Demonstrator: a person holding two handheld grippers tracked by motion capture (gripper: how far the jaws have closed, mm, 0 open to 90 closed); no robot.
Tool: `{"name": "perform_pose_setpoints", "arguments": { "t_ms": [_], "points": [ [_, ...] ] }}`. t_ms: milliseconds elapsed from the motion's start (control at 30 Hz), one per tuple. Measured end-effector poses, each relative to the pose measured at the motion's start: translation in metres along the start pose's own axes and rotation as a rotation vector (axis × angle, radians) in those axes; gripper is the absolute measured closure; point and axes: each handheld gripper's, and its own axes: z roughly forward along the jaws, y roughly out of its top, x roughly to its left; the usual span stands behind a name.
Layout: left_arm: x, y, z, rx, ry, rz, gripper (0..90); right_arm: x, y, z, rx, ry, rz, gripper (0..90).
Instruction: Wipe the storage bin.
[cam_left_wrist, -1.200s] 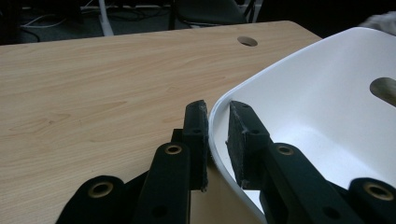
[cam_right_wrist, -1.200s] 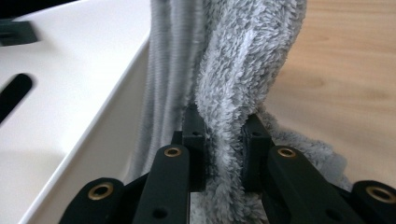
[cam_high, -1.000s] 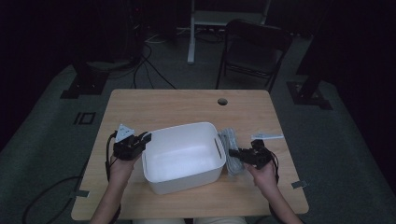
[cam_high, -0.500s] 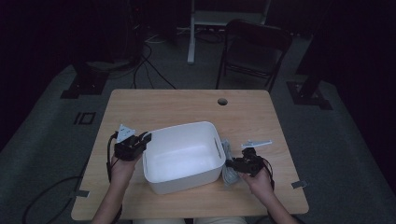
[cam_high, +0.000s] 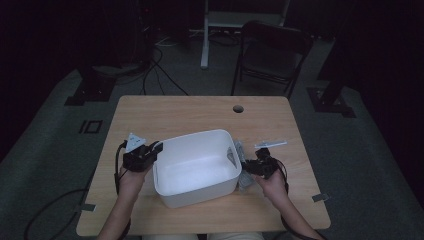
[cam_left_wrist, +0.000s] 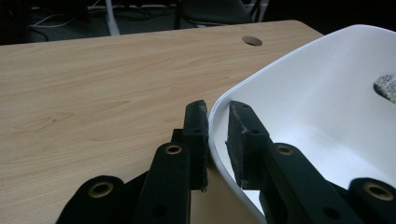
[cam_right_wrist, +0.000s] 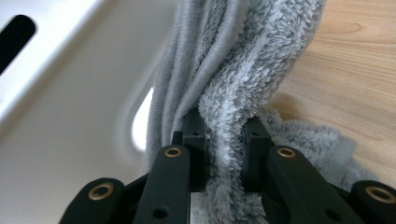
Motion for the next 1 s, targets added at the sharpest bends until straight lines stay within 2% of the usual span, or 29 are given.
{"name": "perform_pose_setpoints", "arguments": {
  "t_ms": [67,167,267,333,400,467,633,833,1000],
  "points": [
    [0.0,0.0,0.0,-0.002,0.001,-0.004,78.0,-0.006,-0.001,0.008,0.005,0.007,0.027,77.2],
    [0.001,0.0,0.0,-0.003,-0.003,-0.004,78.0,-0.01,-0.004,0.022,0.054,-0.033,0.03,77.2],
    [0.002,0.0,0.0,-0.002,-0.012,-0.001,78.0,-0.017,-0.004,0.025,0.065,-0.009,0.053,77.1],
    [0.002,0.0,0.0,-0.002,-0.018,-0.001,77.9,-0.018,0.002,0.02,0.049,0.004,0.06,76.9],
    [0.003,0.0,0.0,-0.001,-0.02,0.001,78.0,-0.019,0.009,0.014,0.007,0.02,0.071,76.8],
    [0.002,0.0,-0.001,0.002,-0.018,0.01,78.0,-0.019,0.02,0.006,-0.039,0.024,0.073,76.7],
    [0.002,0.0,-0.001,0.002,-0.014,0.013,78.1,-0.016,0.038,-0.003,-0.108,0.026,0.07,76.6],
    [-0.001,0.0,0.0,-0.001,0.002,0.002,78.0,-0.018,0.04,0.011,-0.086,0.041,0.066,76.9],
    [-0.002,0.0,0.0,0.002,0.01,0.004,78.0,-0.02,0.041,0.018,-0.085,0.03,0.058,77.0]
  ]
}}
